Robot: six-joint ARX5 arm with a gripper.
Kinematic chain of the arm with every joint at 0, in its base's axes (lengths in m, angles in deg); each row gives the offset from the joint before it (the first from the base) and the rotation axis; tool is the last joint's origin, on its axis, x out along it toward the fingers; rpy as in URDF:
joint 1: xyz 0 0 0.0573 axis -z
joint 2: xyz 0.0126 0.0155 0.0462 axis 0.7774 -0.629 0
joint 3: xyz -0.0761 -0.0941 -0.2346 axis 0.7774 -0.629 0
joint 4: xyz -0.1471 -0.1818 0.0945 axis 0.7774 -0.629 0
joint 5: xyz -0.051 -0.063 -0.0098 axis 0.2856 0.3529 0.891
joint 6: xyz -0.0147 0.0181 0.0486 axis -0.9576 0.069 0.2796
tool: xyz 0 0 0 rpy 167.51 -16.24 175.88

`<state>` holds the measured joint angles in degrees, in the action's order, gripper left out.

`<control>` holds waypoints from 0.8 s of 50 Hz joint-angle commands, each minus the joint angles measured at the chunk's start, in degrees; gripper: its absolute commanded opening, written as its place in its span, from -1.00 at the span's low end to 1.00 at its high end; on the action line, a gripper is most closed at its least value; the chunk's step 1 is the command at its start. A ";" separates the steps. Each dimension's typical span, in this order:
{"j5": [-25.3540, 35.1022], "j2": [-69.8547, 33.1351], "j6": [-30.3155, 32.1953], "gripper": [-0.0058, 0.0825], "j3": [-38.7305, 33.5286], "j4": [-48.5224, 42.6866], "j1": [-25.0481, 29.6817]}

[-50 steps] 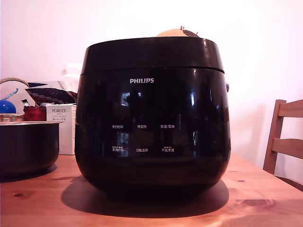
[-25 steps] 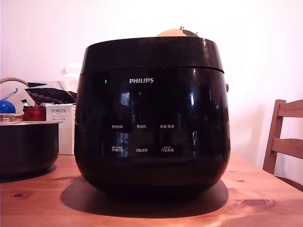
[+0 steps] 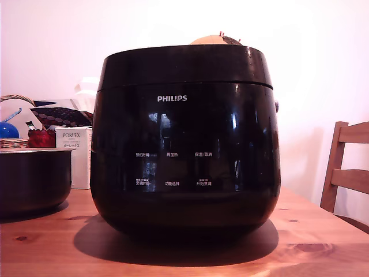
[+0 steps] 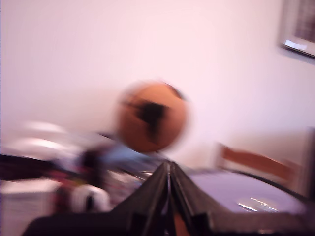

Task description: Open the rice cooker by pressing the large metal button on the top of its lid with medium force

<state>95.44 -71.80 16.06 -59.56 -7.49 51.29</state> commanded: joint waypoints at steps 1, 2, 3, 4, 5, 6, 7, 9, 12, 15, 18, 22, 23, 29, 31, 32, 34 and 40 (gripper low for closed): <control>2.29 -2.84 -0.31 -0.92 1.03 0.09 1.03; 3.04 -3.78 -0.26 -0.92 1.40 0.09 1.36; 3.21 -4.70 -0.26 -0.92 1.70 0.07 1.73; 4.35 -5.62 -0.26 -0.92 2.05 0.09 2.03; 4.92 -6.78 -0.09 -0.92 2.43 0.09 2.56; 5.40 -7.80 -0.09 -0.92 2.73 0.09 2.99; 5.68 -8.66 -0.09 -0.92 2.97 0.09 3.39; 6.40 -10.82 0.70 -0.92 3.61 0.09 4.57; 6.82 -13.62 1.16 -0.92 4.39 0.22 6.34; 6.86 -16.48 2.47 -0.92 5.16 0.44 8.48; 6.84 -19.15 3.74 -0.92 5.79 0.79 10.88; 6.14 -22.51 5.99 -0.92 6.56 1.33 14.40; 5.92 -23.54 6.10 -0.92 6.67 1.79 15.47; 1.31 -28.59 9.18 -0.92 6.80 4.96 21.90; -0.90 -30.01 10.38 -0.92 6.91 5.66 24.15; -2.01 -30.60 10.99 -0.92 6.93 6.12 25.27; -4.31 -32.00 12.00 -0.92 6.95 7.10 27.45; -11.43 -35.95 14.01 -0.92 6.99 10.27 33.90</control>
<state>86.00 -106.70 29.19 -53.44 1.03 83.14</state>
